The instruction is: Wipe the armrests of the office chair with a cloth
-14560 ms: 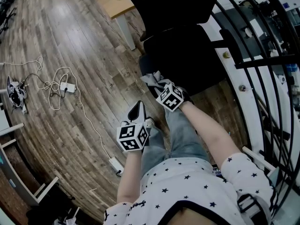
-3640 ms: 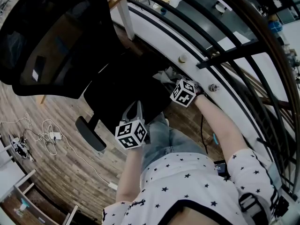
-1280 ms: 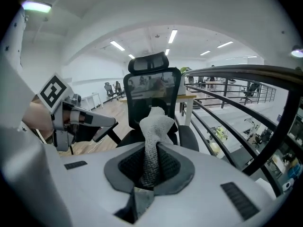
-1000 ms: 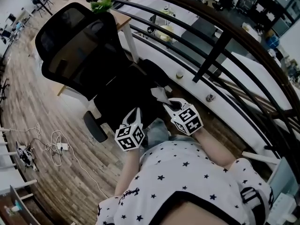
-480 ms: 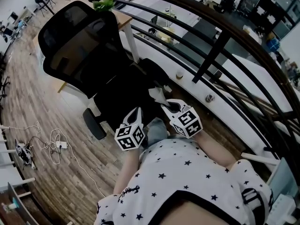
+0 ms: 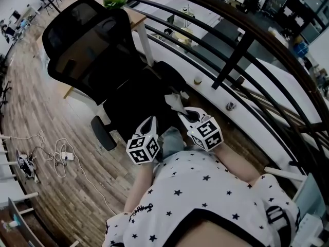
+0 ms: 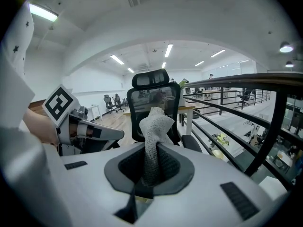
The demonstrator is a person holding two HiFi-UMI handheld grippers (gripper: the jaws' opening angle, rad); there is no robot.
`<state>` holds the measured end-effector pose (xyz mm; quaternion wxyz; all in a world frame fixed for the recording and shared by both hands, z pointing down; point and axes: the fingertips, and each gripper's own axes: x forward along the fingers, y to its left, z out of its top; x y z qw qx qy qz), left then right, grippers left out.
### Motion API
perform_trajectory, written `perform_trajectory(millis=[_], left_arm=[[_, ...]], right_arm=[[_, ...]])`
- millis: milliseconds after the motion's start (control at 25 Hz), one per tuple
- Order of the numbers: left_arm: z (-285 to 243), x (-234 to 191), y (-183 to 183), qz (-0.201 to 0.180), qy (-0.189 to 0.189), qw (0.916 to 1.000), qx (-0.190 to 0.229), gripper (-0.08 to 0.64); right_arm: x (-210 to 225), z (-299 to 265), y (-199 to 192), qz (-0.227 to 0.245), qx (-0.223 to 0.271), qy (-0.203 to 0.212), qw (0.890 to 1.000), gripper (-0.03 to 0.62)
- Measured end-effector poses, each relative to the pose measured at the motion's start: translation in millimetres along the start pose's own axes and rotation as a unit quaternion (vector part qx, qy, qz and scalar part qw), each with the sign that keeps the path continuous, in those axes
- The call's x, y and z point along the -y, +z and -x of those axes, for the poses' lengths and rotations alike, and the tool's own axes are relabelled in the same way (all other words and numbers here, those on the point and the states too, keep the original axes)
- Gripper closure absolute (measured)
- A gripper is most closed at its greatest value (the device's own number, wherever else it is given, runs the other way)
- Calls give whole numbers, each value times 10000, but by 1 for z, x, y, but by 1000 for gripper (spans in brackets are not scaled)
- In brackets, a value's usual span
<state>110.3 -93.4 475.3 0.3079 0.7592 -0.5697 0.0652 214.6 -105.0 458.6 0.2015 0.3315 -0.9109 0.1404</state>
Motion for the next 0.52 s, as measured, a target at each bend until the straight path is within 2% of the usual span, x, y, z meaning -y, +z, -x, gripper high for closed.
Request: perform_trajectory(millis=[520], left_arm=[[6,-1,5,-57,-133,9999,74,555]], right_arm=[[-10,-5,5,-20,73,89,9999,558]])
